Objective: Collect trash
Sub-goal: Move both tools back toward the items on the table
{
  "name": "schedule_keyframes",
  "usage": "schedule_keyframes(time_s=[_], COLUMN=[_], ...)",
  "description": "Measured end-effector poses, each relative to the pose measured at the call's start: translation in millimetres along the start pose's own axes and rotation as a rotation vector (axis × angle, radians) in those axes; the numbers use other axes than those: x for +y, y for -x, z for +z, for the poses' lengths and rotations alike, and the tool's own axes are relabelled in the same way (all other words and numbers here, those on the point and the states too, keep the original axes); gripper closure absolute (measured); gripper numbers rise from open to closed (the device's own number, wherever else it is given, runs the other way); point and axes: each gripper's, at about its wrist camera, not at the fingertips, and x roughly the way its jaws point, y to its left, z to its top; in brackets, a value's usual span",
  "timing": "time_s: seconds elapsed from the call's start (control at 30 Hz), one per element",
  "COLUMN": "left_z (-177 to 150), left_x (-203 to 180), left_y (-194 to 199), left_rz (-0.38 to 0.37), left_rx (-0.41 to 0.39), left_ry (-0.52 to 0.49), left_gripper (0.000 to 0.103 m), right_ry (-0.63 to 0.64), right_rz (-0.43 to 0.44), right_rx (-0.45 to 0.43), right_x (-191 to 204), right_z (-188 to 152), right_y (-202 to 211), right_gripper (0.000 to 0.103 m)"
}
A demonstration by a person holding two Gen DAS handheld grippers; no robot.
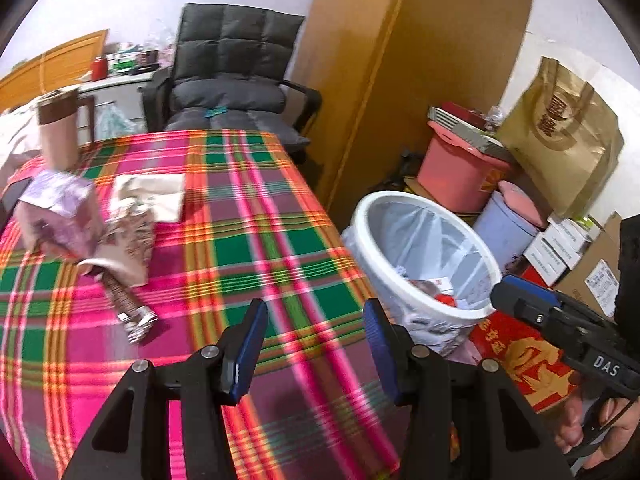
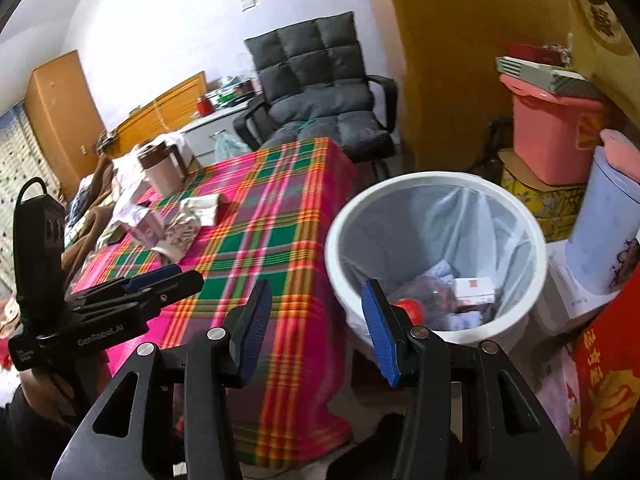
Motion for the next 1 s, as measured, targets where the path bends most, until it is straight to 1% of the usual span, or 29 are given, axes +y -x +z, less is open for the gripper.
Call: schedule_keyframes(time_s=[0.27, 0.57, 0.73, 1.0], left_z=[-11, -21, -24, -25], left_x=[36, 72, 92, 129], left_y=[23, 37, 42, 53], left_rz=[0.081, 0.151, 0.181, 0.229], left_rx=[-0.027, -0.047, -0.052, -0.072], left_ry=[0.058, 0.108, 0.142, 0.206], left_gripper=[0.054, 0.054, 0.054, 0.054], right_ry=[0.053, 0.111, 0.142, 0.213], right_rz=[0.066, 0.126, 0.162, 0.222], right_rx=[0.026, 0.073, 0.093, 0.134], right_x=[26, 53, 67, 98], right_z=[0, -3, -1, 3], right_y=[-15, -35, -46, -73], right_gripper=[0.054, 0.054, 0.054, 0.055])
